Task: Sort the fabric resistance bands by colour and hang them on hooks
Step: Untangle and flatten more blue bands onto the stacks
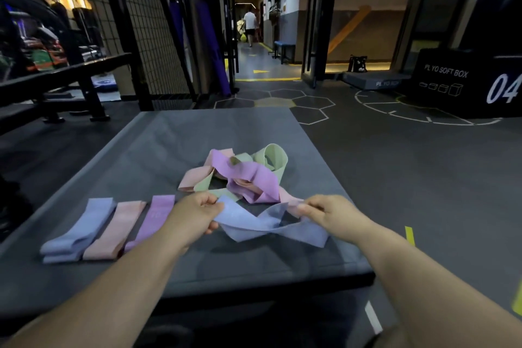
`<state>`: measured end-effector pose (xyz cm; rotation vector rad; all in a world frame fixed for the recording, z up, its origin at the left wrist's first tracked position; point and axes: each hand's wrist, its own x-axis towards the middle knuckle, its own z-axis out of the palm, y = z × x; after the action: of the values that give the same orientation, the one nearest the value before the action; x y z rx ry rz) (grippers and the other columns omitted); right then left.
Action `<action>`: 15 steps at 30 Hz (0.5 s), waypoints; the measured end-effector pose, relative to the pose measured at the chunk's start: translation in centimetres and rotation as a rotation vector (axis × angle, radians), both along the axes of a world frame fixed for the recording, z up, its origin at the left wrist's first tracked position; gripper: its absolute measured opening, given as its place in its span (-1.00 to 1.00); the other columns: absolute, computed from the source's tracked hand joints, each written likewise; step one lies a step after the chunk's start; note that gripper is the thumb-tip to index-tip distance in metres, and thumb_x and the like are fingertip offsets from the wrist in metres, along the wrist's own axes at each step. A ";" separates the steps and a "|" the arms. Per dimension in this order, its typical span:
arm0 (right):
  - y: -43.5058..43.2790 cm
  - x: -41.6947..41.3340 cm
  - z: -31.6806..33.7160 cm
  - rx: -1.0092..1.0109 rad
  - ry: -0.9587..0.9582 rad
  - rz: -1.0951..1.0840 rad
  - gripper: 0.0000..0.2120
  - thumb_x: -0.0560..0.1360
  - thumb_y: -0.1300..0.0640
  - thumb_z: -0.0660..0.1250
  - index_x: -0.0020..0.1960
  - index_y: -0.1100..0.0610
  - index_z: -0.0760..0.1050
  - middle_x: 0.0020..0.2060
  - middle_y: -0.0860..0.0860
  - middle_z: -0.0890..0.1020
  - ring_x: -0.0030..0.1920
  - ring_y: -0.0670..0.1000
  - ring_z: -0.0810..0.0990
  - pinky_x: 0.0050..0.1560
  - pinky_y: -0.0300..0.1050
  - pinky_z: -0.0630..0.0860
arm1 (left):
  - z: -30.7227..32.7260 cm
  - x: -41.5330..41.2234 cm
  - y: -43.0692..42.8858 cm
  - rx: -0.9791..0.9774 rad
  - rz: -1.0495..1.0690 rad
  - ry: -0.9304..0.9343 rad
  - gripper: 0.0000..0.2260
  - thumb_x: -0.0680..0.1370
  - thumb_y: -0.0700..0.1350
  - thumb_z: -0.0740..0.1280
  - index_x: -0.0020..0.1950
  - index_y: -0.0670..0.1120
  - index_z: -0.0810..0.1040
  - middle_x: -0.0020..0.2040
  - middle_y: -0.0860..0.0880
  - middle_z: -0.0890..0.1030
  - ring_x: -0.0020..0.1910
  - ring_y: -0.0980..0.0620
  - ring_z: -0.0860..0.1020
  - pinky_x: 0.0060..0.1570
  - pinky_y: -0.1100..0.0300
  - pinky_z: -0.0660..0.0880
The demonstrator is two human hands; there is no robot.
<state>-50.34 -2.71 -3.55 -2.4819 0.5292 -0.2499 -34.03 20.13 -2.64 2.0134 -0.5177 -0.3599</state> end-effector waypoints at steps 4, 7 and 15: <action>0.0 -0.1 0.1 0.090 -0.232 -0.146 -0.89 0.52 0.09 0.40 -0.17 -0.08 0.57 -0.17 -0.08 0.68 -0.17 -0.07 0.62 -0.04 -0.19 0.51 | -1.2 -0.1 1.4 0.103 0.021 -0.063 -0.91 0.57 -0.10 0.32 -0.09 -0.09 0.56 -0.30 0.02 0.60 -0.40 0.10 0.54 -0.37 0.29 0.46; -0.2 0.2 -0.2 0.001 -0.260 -0.221 -0.93 0.49 0.16 0.40 -0.11 0.00 0.61 -0.13 -0.03 0.66 -0.14 -0.02 0.60 -0.06 -0.20 0.47 | -1.7 0.0 1.7 0.115 0.012 -0.070 -0.92 0.57 -0.10 0.33 -0.05 -0.10 0.56 -0.29 0.03 0.60 -0.40 0.09 0.54 -0.37 0.29 0.47; -0.1 0.9 -1.2 -0.051 -0.081 -0.220 -0.76 0.40 -0.14 0.48 0.03 -0.15 0.55 -0.02 -0.13 0.48 -0.13 -0.16 0.49 0.01 -0.18 0.41 | -3.2 0.9 2.0 0.185 -0.059 -0.091 -0.92 0.53 -0.03 0.35 -0.10 -0.01 0.57 -0.29 0.03 0.64 -0.32 0.05 0.61 -0.07 0.06 0.58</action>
<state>-49.46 -2.77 -4.75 -2.4504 0.7713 -0.4539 -33.17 22.12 -5.80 2.2045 -0.6209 -0.3640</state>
